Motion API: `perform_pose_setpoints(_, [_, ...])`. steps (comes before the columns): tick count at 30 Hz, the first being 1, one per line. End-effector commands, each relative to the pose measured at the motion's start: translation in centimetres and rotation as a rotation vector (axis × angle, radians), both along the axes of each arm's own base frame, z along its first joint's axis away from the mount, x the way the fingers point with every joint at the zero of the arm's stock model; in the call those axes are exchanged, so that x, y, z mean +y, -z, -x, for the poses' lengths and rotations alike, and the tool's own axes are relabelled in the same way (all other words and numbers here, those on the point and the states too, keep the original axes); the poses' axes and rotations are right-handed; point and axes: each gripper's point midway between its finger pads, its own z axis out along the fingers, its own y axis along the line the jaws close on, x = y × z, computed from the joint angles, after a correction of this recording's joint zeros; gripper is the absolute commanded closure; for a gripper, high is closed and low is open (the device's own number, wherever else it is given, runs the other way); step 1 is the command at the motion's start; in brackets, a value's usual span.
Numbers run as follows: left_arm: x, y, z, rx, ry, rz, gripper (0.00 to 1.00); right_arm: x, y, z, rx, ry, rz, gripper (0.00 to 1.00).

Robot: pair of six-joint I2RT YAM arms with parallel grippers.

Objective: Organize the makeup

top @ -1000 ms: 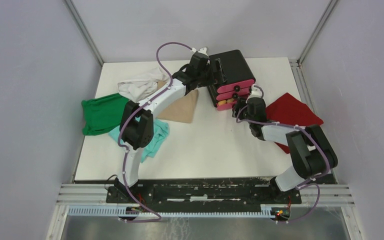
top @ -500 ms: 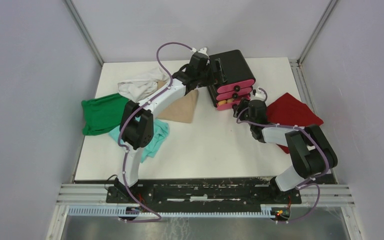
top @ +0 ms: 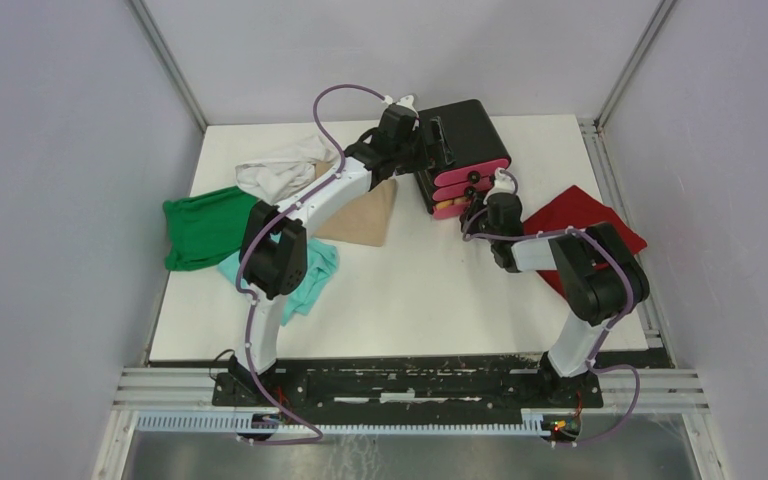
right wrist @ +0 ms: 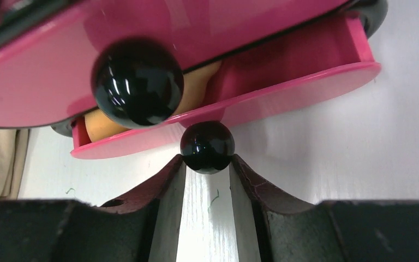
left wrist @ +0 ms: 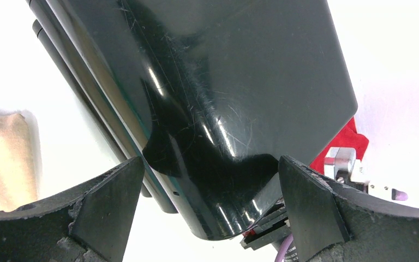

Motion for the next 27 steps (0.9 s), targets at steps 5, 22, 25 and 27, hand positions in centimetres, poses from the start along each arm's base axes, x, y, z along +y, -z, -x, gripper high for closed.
perform_pose_setpoints(5, [1.0, 5.3, 2.8, 0.133, 0.067, -0.125, 0.01, 0.7, -3.7, -4.0, -0.126, 0.000, -0.011, 0.58])
perform_pose_setpoints(22, [1.6, 1.8, 2.3, 0.052, 0.056, -0.134, 0.01, -0.1, -5.7, -1.5, -0.115, 0.007, -0.014, 0.54])
perform_pose_setpoints(25, [2.1, -0.4, 1.9, 0.004, 0.042, -0.144, 0.01, -1.4, -7.8, 0.5, -0.094, 0.018, 0.033, 0.51])
perform_pose_setpoints(27, [2.4, -2.1, 1.7, -0.031, 0.031, -0.143, 0.01, -2.4, -9.1, 1.8, -0.085, 0.037, 0.059, 0.48])
